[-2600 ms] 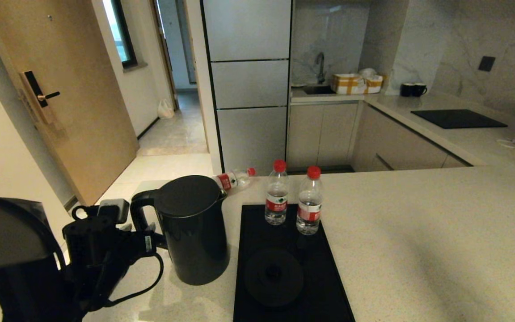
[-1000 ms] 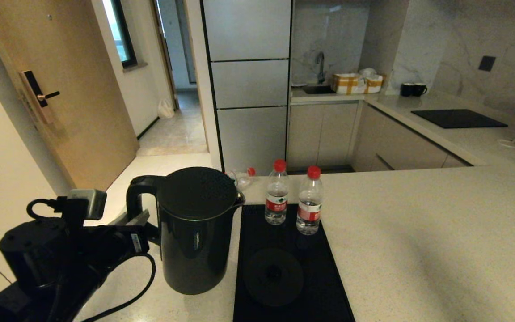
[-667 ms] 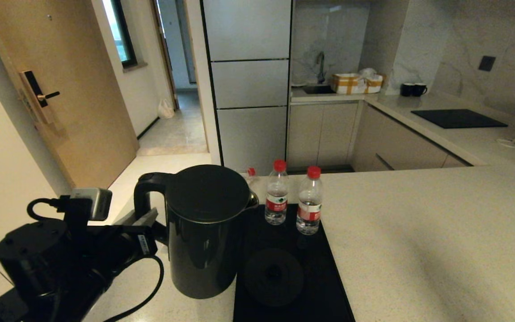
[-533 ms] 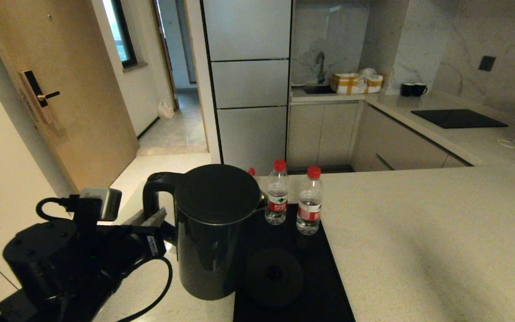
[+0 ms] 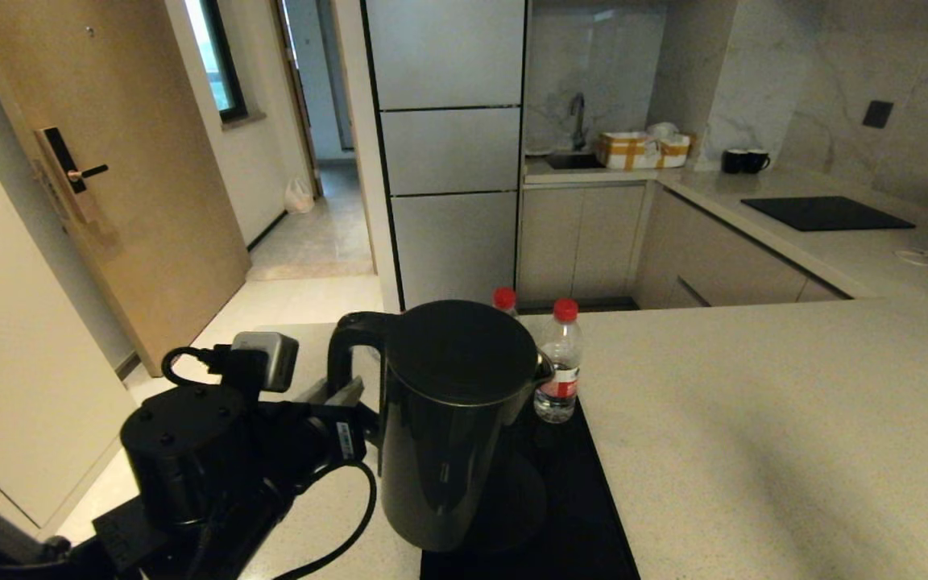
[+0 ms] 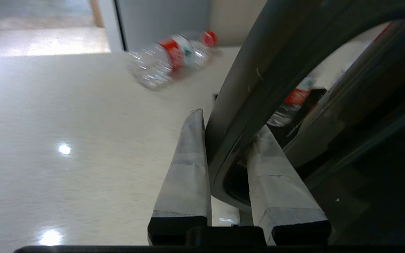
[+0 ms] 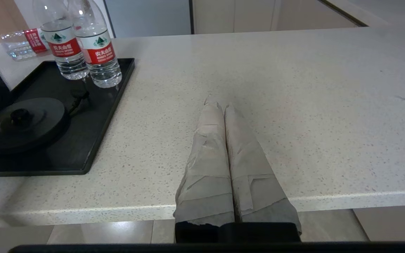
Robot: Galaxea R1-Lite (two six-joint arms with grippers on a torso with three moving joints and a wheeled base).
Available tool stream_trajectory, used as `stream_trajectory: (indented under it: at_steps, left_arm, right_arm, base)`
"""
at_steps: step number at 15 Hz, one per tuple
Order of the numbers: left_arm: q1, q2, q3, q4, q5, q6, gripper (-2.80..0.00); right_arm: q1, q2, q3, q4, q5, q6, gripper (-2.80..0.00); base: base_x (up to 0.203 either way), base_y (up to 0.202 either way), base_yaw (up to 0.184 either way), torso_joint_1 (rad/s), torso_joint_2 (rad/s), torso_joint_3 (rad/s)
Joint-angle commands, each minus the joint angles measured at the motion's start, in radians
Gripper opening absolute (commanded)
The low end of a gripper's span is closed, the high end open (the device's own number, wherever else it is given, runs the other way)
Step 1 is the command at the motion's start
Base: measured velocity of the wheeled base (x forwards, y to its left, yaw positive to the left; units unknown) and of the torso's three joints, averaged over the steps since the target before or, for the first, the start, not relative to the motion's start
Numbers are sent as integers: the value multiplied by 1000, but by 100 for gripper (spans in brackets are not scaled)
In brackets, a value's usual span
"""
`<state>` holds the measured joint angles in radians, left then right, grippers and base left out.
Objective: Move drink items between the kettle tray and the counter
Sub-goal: Return the kettle to its original position
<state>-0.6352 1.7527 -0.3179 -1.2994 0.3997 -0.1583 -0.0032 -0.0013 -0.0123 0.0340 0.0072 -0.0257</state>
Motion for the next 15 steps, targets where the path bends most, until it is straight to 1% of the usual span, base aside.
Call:
stream_trajectory:
  at_steps: [1,4,6,8,11,15]
  left_arm:
    - [-18,73,-21,-12,1,-14,-280]
    - [-36,106,-48,-7,1,-35,-280]
    - [-57,145,-71,-6,3,-36,-280]
    - [-63,180,-93,-11,5,-37,-280]
    - [-62,217,-99,-14,7,-53,-280]
    - [-51,238,-91,-26,8,-55,-280]
  right_arm:
    - [0,1,0,0,0,0,-280]
    - [0,1,0,0,0,0,-280]
    - [0,1,0,0,0,0,-280]
    - [0,1,0,0,0,0,-280]
    - [0,1,0,0,0,0,-280]
    - [0,1,0,0,0,0,-280]
  base:
    - [0,0,0,0,0,0]
    - [0,0,0,0,0,0]
    - [0,0,0,0,0,0]
    - [0,0,0,0,0,0]
    - [0,0,0,0,0,0]
    - [0,0,0,0,0,0]
